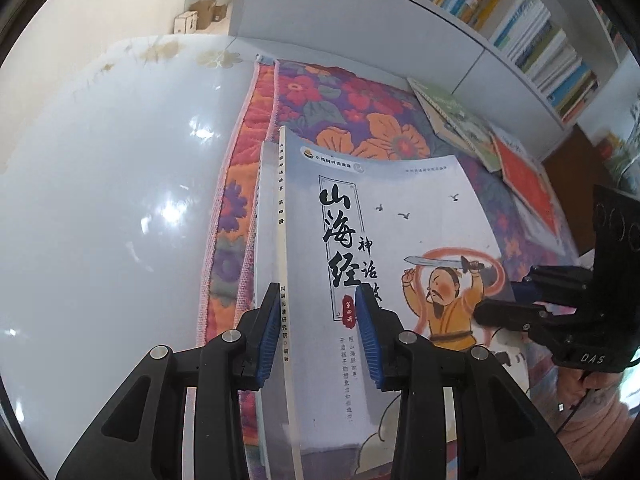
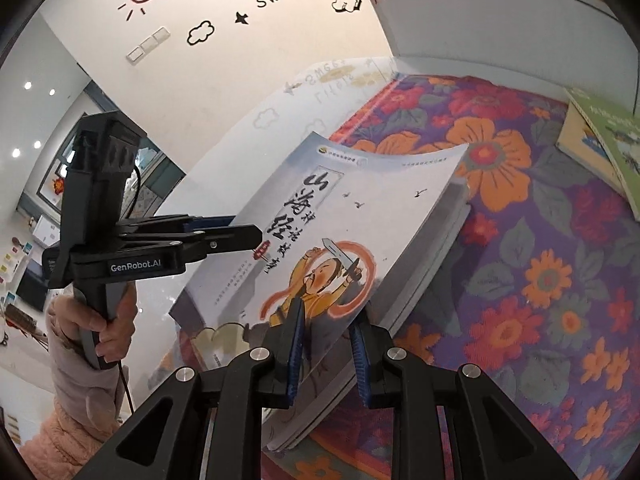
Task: Organize books
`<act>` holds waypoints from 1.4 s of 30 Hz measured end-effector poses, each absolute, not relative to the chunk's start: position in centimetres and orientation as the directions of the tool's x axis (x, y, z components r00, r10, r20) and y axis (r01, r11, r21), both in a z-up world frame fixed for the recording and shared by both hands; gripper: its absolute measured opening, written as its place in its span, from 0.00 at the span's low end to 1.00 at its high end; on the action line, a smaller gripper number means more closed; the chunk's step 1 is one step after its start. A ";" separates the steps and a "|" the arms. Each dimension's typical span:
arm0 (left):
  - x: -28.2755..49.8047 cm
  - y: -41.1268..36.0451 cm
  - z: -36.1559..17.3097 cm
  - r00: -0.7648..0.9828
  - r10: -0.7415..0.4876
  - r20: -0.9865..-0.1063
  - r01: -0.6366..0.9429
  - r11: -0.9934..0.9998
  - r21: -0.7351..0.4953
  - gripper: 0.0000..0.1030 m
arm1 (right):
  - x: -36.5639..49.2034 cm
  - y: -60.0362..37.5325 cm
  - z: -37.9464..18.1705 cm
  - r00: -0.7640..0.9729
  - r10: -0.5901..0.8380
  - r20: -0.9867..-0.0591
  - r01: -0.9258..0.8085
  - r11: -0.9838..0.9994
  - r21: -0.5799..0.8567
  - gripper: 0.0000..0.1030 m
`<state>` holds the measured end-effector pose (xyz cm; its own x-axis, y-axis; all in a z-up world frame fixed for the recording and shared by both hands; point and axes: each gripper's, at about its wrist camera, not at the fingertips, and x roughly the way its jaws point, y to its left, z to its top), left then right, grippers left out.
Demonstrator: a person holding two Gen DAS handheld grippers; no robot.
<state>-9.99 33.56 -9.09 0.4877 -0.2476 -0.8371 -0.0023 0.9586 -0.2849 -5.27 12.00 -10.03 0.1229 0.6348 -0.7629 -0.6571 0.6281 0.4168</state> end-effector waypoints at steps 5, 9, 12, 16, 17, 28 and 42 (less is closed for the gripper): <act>-10.0 33.6 -9.0 0.486 -0.236 -0.841 0.001 0.963 -0.270 0.34 | -5.3 11.9 -10.2 0.121 0.632 -0.766 -0.648 0.635 0.421 0.22; -9.9 34.0 -9.0 0.493 -0.218 -0.843 -0.018 0.965 -0.260 0.34 | -5.1 12.4 -10.4 0.114 0.628 -0.770 -0.646 0.636 0.423 0.22; -9.9 34.3 -9.1 0.482 -0.184 -0.857 -0.037 0.972 -0.230 0.39 | -5.0 12.7 -10.8 0.099 0.627 -0.772 -0.643 0.633 0.432 0.23; -10.0 34.3 -10.0 0.470 -0.196 -0.861 -0.043 0.969 -0.244 0.40 | -4.7 12.6 -11.1 0.091 0.635 -0.767 -0.635 0.631 0.446 0.23; -10.1 34.2 -9.9 0.473 -0.193 -0.860 -0.045 0.969 -0.242 0.40 | -4.7 12.6 -11.2 0.091 0.634 -0.768 -0.635 0.631 0.445 0.23; -10.1 33.6 -9.7 0.469 -0.151 -0.870 -0.060 0.978 -0.202 0.40 | -4.8 12.7 -11.2 0.098 0.622 -0.776 -0.631 0.643 0.435 0.24; -11.1 31.8 -7.9 0.502 -0.005 -0.865 -0.090 0.994 -0.058 0.41 | -4.8 11.4 -11.1 0.151 0.513 -0.845 -0.584 0.736 0.343 0.28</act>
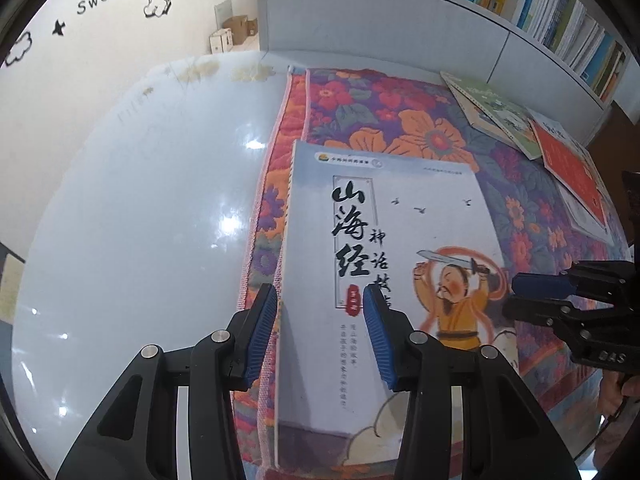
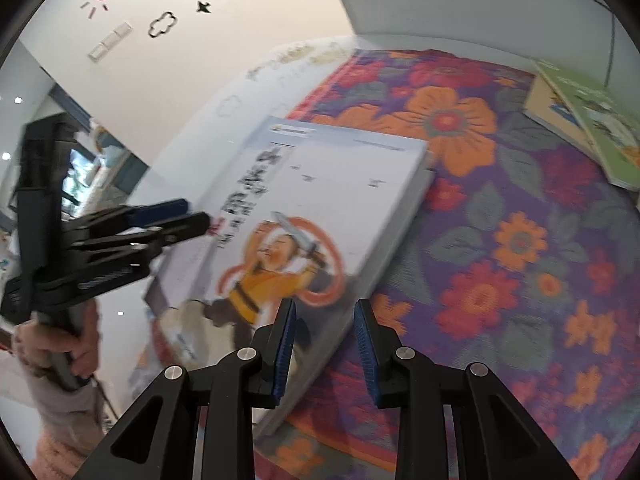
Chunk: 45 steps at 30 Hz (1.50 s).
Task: Organize books
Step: 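Open the left tool to release the book onto the stack, then move the left tool back to the red-orange book in the pile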
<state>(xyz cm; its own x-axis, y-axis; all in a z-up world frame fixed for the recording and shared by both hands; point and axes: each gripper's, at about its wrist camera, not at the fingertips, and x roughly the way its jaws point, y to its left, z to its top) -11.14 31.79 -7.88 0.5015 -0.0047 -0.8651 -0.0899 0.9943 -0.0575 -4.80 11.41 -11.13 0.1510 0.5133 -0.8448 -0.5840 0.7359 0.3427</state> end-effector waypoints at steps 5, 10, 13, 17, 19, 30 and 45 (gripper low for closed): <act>-12.0 30.5 -6.5 0.534 0.003 -0.845 -0.095 0.994 -0.056 0.41 | -4.3 9.0 -11.8 0.124 0.523 -0.843 -0.525 0.755 0.392 0.28; -12.3 28.2 -4.6 0.573 -0.019 -0.819 -0.078 0.994 -0.077 0.42 | -4.8 5.6 -10.9 0.159 0.531 -0.832 -0.505 0.768 0.394 0.28; -11.9 26.2 -3.6 0.593 -0.057 -0.803 -0.052 0.993 -0.108 0.42 | -5.1 3.0 -9.8 0.199 0.536 -0.821 -0.498 0.777 0.386 0.28; -10.5 22.3 -2.7 0.606 -0.098 -0.789 -0.005 0.992 -0.127 0.42 | -5.0 -1.4 -8.5 0.250 0.543 -0.802 -0.466 0.793 0.392 0.38; -9.4 20.0 -2.6 0.605 -0.130 -0.786 0.022 0.989 -0.147 0.43 | -5.0 -3.7 -7.9 0.280 0.543 -0.792 -0.447 0.804 0.393 0.43; -0.7 6.1 -4.5 0.575 -0.237 -0.783 0.101 0.970 -0.219 0.43 | -1.5 -22.0 -6.3 0.432 0.539 -0.723 -0.265 0.842 0.470 0.45; 12.5 -0.7 -9.6 0.582 -0.283 -0.762 0.081 0.953 -0.293 0.43 | 10.2 -32.6 -11.3 0.489 0.507 -0.710 -0.066 0.833 0.549 0.45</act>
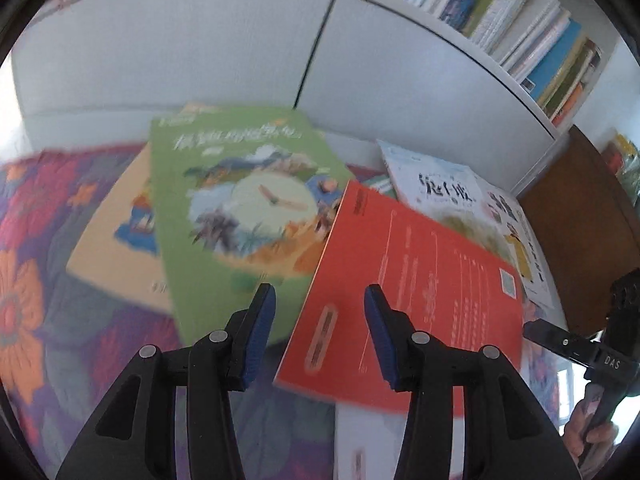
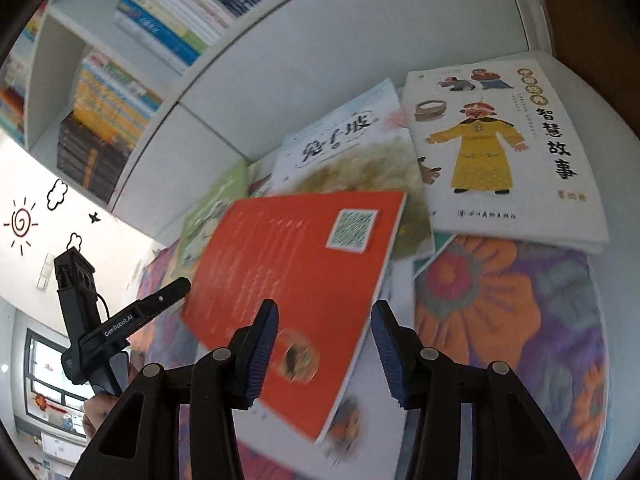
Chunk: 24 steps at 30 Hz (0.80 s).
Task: Organize books
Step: 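Move the left tool back to the red-orange book in the pile, then close the left tool on the edge of the red-orange book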
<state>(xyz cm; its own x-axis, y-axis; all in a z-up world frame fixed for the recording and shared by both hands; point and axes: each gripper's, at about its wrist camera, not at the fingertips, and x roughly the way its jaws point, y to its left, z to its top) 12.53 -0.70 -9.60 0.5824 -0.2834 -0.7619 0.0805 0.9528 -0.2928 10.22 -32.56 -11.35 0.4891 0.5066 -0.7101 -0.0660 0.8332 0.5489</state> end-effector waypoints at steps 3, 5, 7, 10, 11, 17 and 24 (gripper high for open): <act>12.8 -2.7 -9.6 0.567 -0.280 -0.775 0.135 0.959 -0.248 0.53 | 10.8 -32.1 -11.8 0.497 0.505 -0.705 -0.071 0.834 0.547 0.48; 12.6 -3.8 -9.6 0.564 -0.244 -0.789 0.160 0.970 -0.185 0.55 | 10.7 -31.3 -11.6 0.494 0.483 -0.723 -0.093 0.856 0.509 0.53; 11.7 -4.1 -9.6 0.557 -0.232 -0.797 0.177 0.971 -0.160 0.55 | 10.3 -30.5 -11.4 0.489 0.459 -0.741 -0.098 0.873 0.477 0.58; 10.6 -3.6 -9.7 0.523 -0.264 -0.811 0.184 0.963 -0.195 0.55 | 9.1 -30.2 -11.3 0.475 0.435 -0.765 -0.090 0.889 0.449 0.59; 10.1 -3.3 -9.7 0.506 -0.278 -0.817 0.182 0.960 -0.214 0.55 | 8.9 -30.3 -11.6 0.469 0.436 -0.768 -0.090 0.889 0.449 0.59; 4.7 -1.3 -9.4 0.498 -0.293 -0.816 0.178 0.956 -0.234 0.55 | 4.2 -29.8 -12.0 0.397 0.497 -0.772 -0.099 0.859 0.502 0.59; -1.5 0.9 -7.9 0.518 -0.218 -0.827 0.198 0.971 -0.132 0.55 | -5.2 -26.4 -13.1 0.224 0.634 -0.740 -0.192 0.773 0.604 0.59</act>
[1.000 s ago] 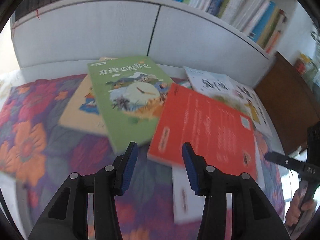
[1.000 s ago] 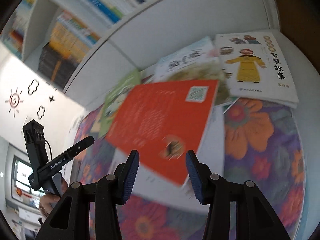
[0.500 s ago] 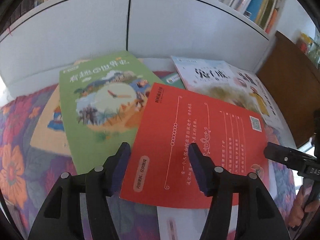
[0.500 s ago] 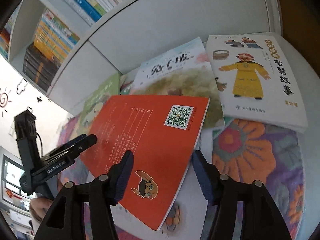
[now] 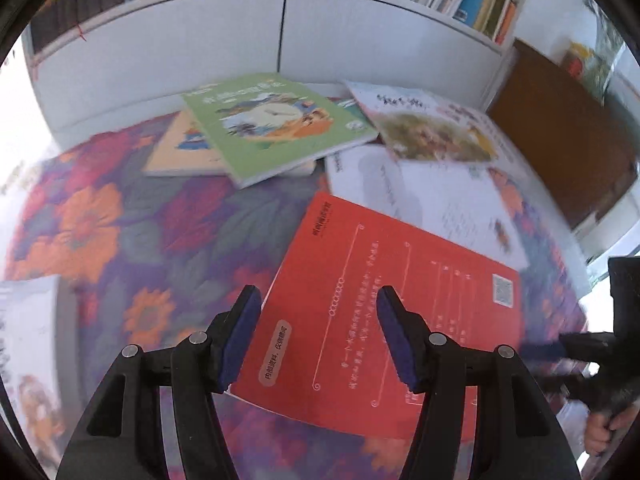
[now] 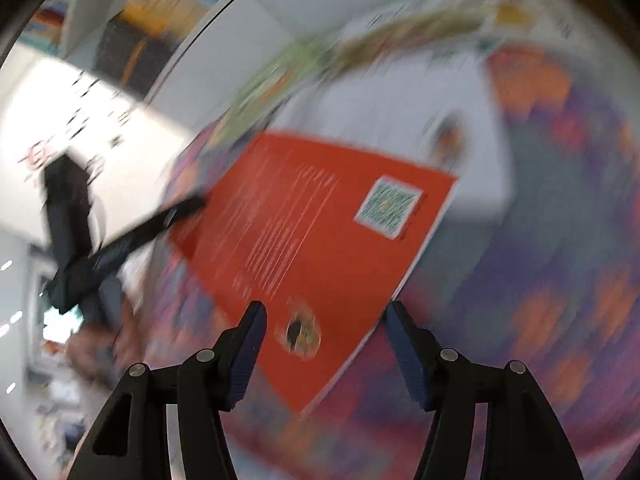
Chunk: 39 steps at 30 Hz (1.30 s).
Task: Organize books
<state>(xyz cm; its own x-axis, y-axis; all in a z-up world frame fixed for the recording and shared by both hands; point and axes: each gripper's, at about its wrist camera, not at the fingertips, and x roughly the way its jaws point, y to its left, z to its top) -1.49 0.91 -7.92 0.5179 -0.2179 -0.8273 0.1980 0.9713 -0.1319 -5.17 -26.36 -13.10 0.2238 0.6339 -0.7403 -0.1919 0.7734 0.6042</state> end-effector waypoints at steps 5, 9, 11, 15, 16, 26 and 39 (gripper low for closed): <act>-4.8 2.2 -8.3 0.502 -0.201 -0.841 0.186 0.975 -0.122 0.55 | -7.4 -27.2 -14.3 0.189 0.710 -0.678 -0.176 0.704 0.688 0.56; -7.0 2.1 -8.0 0.533 -0.196 -0.823 0.231 0.970 -0.082 0.55 | -5.1 -28.6 -15.2 0.193 0.758 -0.623 -0.103 0.647 0.755 0.55; -7.3 2.0 -8.0 0.526 -0.208 -0.825 0.249 0.965 -0.084 0.55 | -3.9 -28.4 -15.0 0.215 0.739 -0.638 -0.119 0.669 0.734 0.54; -8.0 2.7 -6.7 0.547 -0.235 -0.803 0.243 0.963 -0.116 0.55 | -2.2 -28.9 -15.2 0.202 0.758 -0.621 -0.072 0.643 0.762 0.54; -8.3 3.0 -6.1 0.558 -0.249 -0.792 0.244 0.961 -0.130 0.55 | -2.0 -29.5 -15.2 0.207 0.754 -0.624 -0.065 0.647 0.760 0.54; -6.6 1.3 -9.6 0.395 -0.378 -0.837 0.299 0.915 -0.272 0.55 | 1.6 -31.7 -16.2 0.187 0.806 -0.562 -0.065 0.581 0.812 0.55; -5.7 0.4 -11.3 0.351 -0.348 -0.869 0.307 0.920 -0.244 0.58 | -0.4 -28.4 -13.9 0.137 0.828 -0.543 -0.207 0.560 0.802 0.42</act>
<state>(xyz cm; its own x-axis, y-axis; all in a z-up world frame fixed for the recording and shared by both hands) -5.72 0.40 -11.29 0.3509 -0.3477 -0.8695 0.3069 0.9199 -0.2441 -0.36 -28.40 -13.93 0.1367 0.8284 -0.5431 -0.2070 0.5601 0.8022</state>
